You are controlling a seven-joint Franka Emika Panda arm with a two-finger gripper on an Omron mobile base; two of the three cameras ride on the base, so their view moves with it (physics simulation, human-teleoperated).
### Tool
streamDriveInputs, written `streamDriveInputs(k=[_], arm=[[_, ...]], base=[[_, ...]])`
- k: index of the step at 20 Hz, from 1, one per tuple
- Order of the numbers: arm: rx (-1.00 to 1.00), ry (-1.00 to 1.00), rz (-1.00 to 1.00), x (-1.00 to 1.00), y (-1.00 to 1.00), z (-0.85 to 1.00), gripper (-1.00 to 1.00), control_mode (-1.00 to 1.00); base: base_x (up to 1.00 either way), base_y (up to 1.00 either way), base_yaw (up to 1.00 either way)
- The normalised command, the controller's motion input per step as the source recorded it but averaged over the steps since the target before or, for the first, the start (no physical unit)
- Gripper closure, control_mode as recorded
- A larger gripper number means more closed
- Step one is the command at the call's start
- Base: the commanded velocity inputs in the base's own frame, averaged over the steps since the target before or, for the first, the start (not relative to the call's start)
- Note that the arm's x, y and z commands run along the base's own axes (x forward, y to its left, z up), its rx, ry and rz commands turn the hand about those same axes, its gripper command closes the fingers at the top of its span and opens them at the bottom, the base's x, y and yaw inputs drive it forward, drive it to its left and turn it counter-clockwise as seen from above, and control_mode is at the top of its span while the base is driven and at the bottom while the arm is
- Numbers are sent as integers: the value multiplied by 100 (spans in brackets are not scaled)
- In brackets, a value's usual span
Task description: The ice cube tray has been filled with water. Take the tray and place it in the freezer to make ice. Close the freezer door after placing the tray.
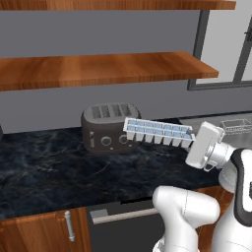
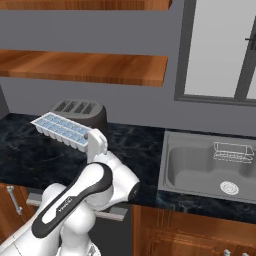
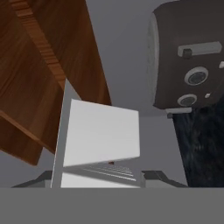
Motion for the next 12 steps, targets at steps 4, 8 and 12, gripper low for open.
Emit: streamDriveInputs(k=[4,8,12], arm=[[0,0,0,0,0,0,100,-100],[0,0,0,0,0,0,100,-100],[0,0,0,0,0,0,100,-100]], base=[[0,0,0],[0,0,0],[0,0,0]])
